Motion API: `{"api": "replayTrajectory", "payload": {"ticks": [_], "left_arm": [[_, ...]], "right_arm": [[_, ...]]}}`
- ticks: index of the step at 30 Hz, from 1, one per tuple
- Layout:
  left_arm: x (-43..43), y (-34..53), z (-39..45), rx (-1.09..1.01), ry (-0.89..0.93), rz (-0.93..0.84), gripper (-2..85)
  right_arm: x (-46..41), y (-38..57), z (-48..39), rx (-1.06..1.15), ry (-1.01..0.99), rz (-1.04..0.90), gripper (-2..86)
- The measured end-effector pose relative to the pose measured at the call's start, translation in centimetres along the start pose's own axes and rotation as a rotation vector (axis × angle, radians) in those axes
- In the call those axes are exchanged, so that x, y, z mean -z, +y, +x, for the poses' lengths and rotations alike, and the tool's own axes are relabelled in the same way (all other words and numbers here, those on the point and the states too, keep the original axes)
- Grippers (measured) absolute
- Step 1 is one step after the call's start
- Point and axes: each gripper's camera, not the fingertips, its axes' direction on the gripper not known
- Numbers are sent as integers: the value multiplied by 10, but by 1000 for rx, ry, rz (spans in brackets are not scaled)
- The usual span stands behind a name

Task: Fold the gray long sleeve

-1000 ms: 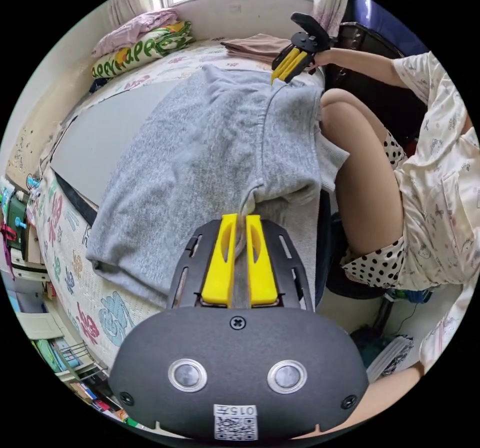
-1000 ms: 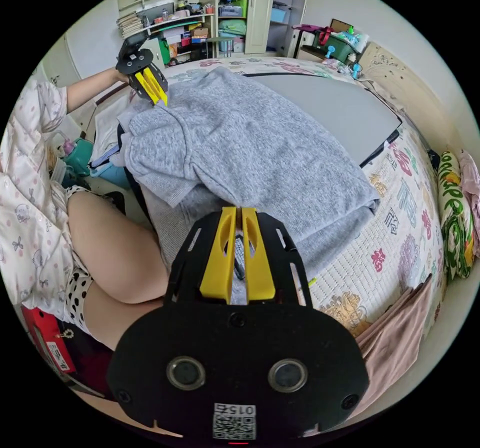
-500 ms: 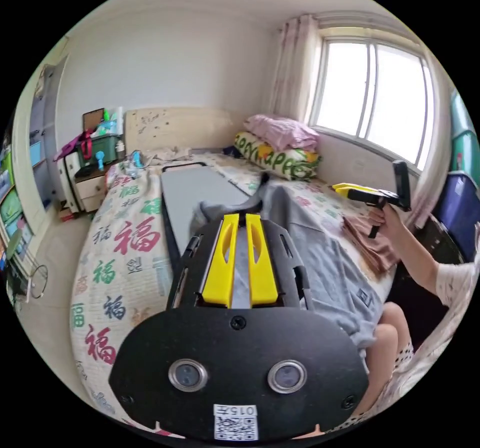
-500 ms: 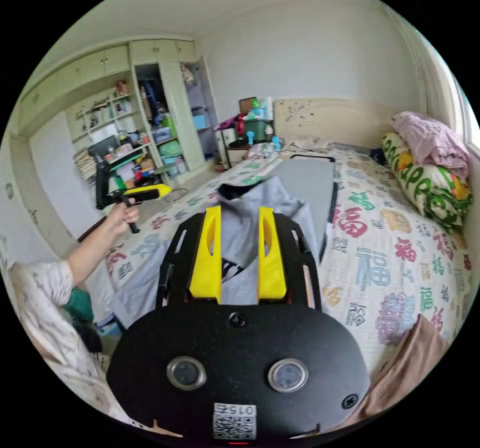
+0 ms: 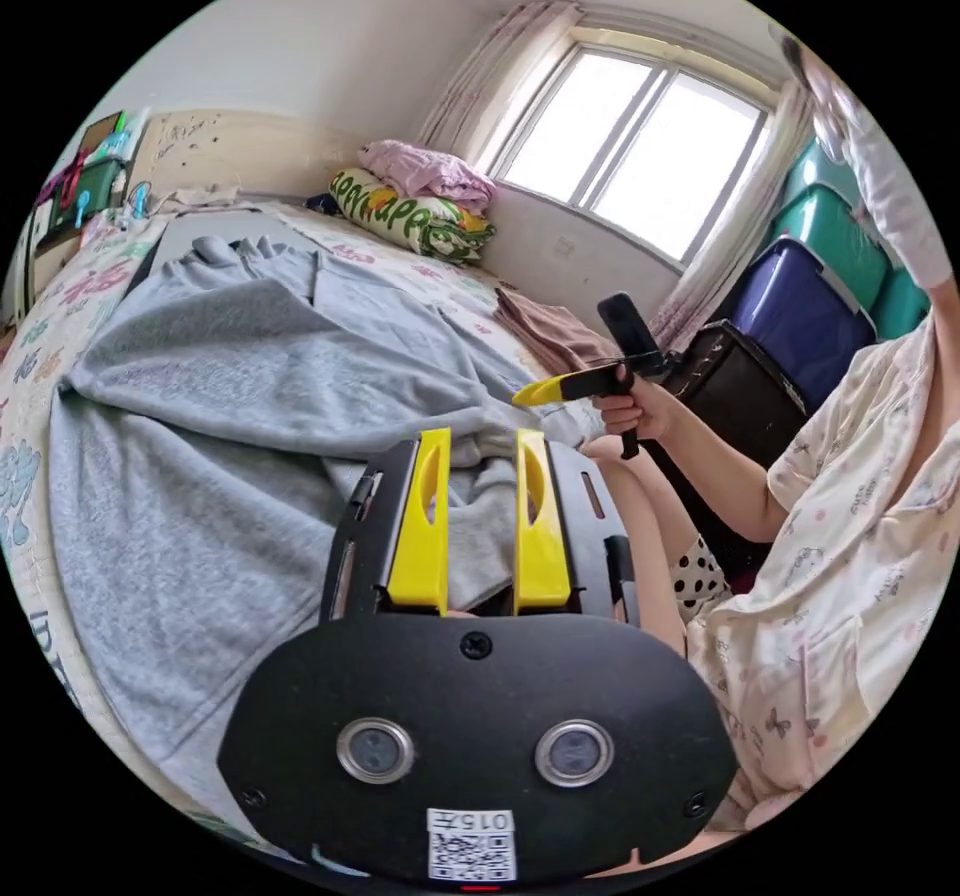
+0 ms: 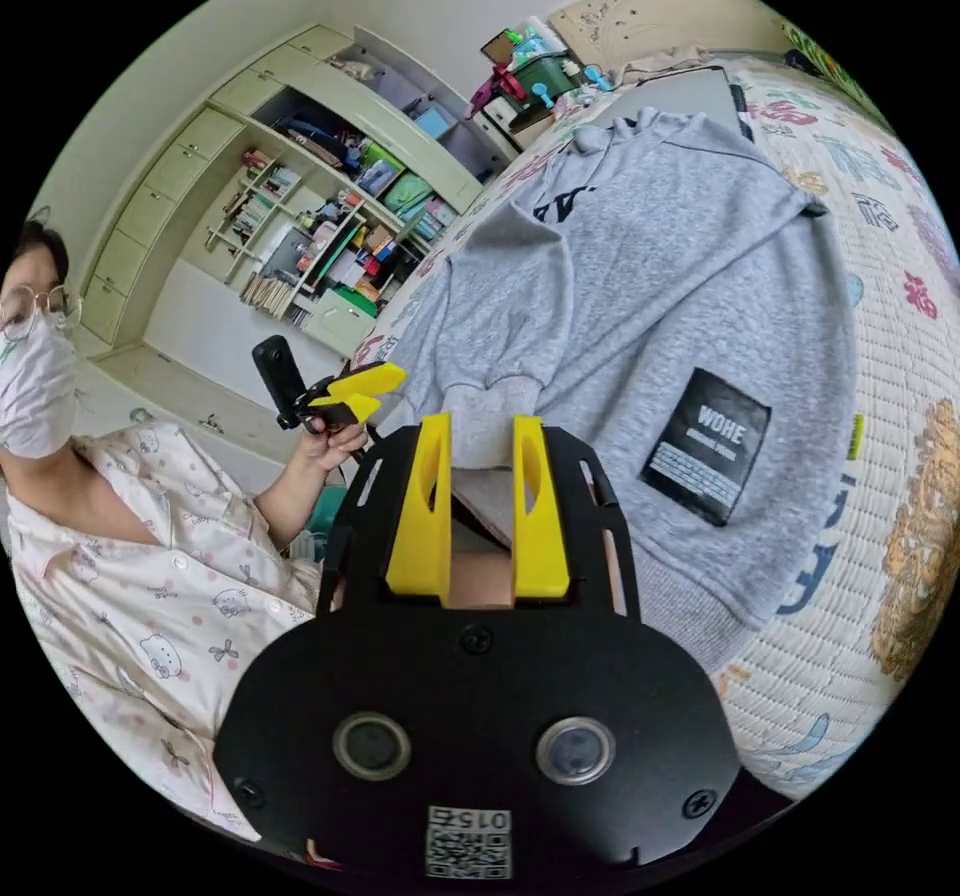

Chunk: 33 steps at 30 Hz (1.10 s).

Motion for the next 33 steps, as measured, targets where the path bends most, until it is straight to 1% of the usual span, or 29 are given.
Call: {"api": "replayTrajectory", "payload": {"ticks": [2, 3, 6, 7, 10, 12, 13, 15, 17, 19, 21, 23, 24, 26, 27, 30, 33], "left_arm": [[-1, 3, 23, -42, -16, 39, 112], [-4, 2, 37, -83, -31, 38, 115], [-11, 0, 65, -161, -61, 2, 118], [-12, 0, 71, -162, -58, -6, 118], [-10, 8, 81, -131, -46, -9, 118], [-12, 12, 90, -139, -85, -23, 119], [-15, 13, 98, -160, -121, -41, 119], [-22, 13, 109, -197, -155, -63, 121], [-29, 9, 119, -211, -139, -70, 128], [-33, 8, 126, -205, -129, -80, 135], [-33, 10, 133, -191, -156, -87, 152], [-27, 18, 141, -162, -216, -75, 174], [-24, 21, 144, -159, -231, -63, 175], [-16, 30, 154, -156, -284, -22, 175], [-11, 35, 158, -148, -321, -4, 174], [3, 44, 161, -101, -383, 28, 148], [16, 56, 158, -74, -421, 44, 103]], "right_arm": [[-13, -3, -9, 51, 22, -46, 78], [-24, -7, -13, 62, 68, -125, 65], [-24, -3, -35, 146, 208, -122, 39], [-21, -1, -37, 147, 228, -106, 49], [1, 16, -20, 23, 313, 10, 88], [17, 29, -6, -73, 339, 90, 107], [18, 30, -5, -89, 347, 87, 113], [3, 27, 0, -100, 363, -12, 123], [-12, 25, 7, -96, 335, -91, 109], [-5, 28, 5, -103, 340, -73, 78], [20, 36, -1, -84, 165, 59, 51], [31, 42, -8, -34, 100, 124, 33], [30, 44, -13, -13, 98, 143, 25], [19, 45, -21, 25, 68, 137, 21], [7, 46, -26, 60, 26, 116, 21], [-18, 53, -31, 106, -14, 95, 27], [-26, 65, -32, 148, -49, 96, 54]]}}
